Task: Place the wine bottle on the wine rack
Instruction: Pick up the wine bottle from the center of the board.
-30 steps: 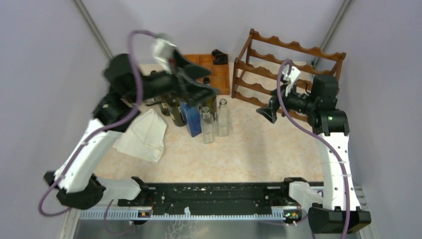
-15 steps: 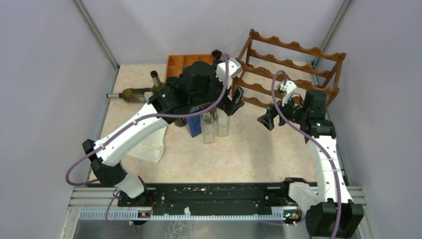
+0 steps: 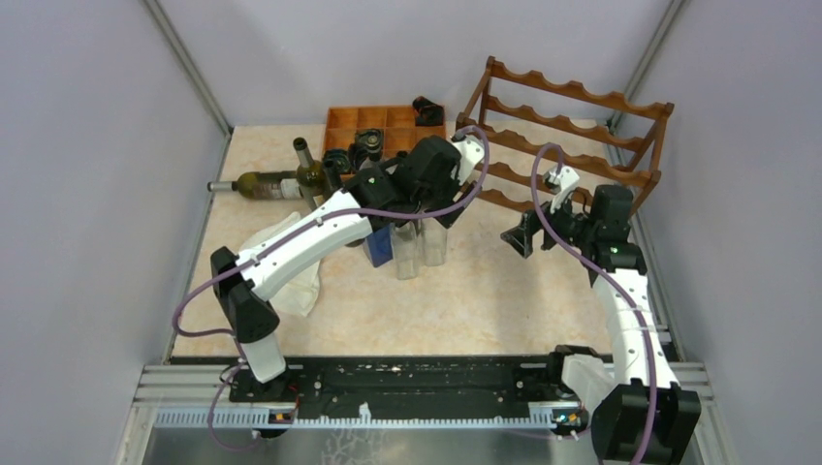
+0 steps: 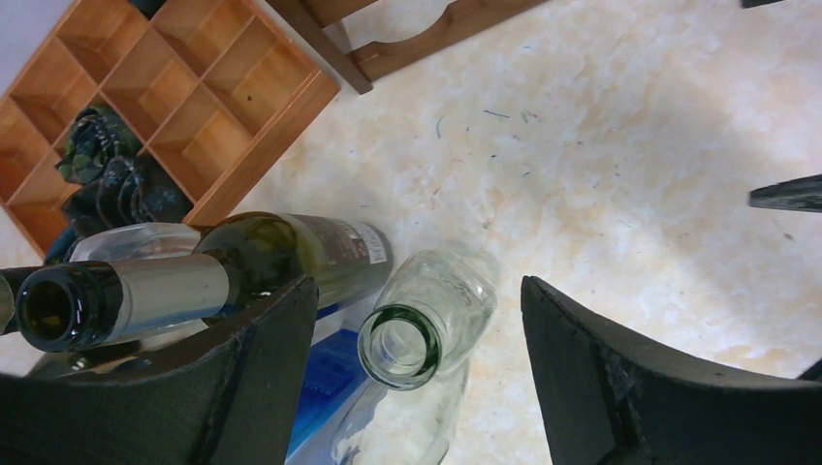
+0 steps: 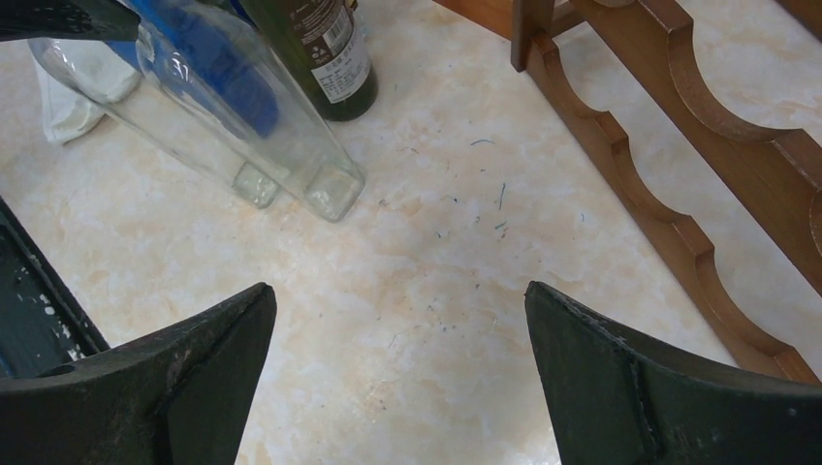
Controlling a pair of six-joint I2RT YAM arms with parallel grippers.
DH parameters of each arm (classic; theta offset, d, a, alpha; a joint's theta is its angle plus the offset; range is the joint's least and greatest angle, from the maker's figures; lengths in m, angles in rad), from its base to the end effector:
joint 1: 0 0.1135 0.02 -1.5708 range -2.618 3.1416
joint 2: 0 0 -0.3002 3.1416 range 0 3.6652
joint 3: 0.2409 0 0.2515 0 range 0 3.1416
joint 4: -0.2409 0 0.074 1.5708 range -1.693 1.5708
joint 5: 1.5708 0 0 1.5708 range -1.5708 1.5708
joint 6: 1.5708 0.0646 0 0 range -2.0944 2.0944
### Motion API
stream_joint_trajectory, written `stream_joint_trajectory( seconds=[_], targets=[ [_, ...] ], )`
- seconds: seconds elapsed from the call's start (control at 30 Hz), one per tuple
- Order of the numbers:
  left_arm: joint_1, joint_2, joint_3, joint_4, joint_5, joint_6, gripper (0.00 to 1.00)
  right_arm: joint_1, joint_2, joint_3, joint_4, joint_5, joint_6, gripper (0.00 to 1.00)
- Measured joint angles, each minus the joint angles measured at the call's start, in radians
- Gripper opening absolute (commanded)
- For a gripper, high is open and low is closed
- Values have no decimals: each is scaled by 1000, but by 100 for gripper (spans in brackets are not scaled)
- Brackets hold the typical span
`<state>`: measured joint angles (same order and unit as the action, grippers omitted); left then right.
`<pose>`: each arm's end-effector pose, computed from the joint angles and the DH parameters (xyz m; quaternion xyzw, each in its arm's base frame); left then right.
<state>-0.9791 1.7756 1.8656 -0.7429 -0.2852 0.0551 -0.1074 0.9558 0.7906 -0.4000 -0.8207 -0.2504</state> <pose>0.2532 -0.3442 0.4065 0.3840 0.8025 -0.0814 0.4493 0.2012 0.0258 0.3145 -0.2491 0.7877 0.2653 0.4970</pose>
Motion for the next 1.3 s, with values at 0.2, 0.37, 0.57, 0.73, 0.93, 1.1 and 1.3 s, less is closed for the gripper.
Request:
stream_joint_trajectory(
  seconds=[0.2, 0.37, 0.57, 0.73, 0.93, 1.1, 1.3],
  targets=[
    [0, 13, 0, -8, -50, 0, 72, 0, 0, -8, 14, 3, -1, 99],
    [0, 20, 0, -27, -49, -5, 68, 0, -1, -12, 13, 8, -2, 99],
    [0, 23, -9, -48, -19, -22, 62, 0, -1, -12, 13, 14, -9, 99],
    [0, 23, -13, -63, -2, -35, 7, 0, -1, -12, 13, 20, -11, 99],
    [2, 23, -13, -50, 45, -38, 0, 0, -1, -12, 11, 31, -19, 99],
    [4, 8, -41, -4, 154, 14, 0, 0, -1, -12, 11, 43, -27, 99],
    [-61, -85, -200, 159, 219, 173, 0, 0, -1, -12, 11, 81, -33, 99]
  ],
)
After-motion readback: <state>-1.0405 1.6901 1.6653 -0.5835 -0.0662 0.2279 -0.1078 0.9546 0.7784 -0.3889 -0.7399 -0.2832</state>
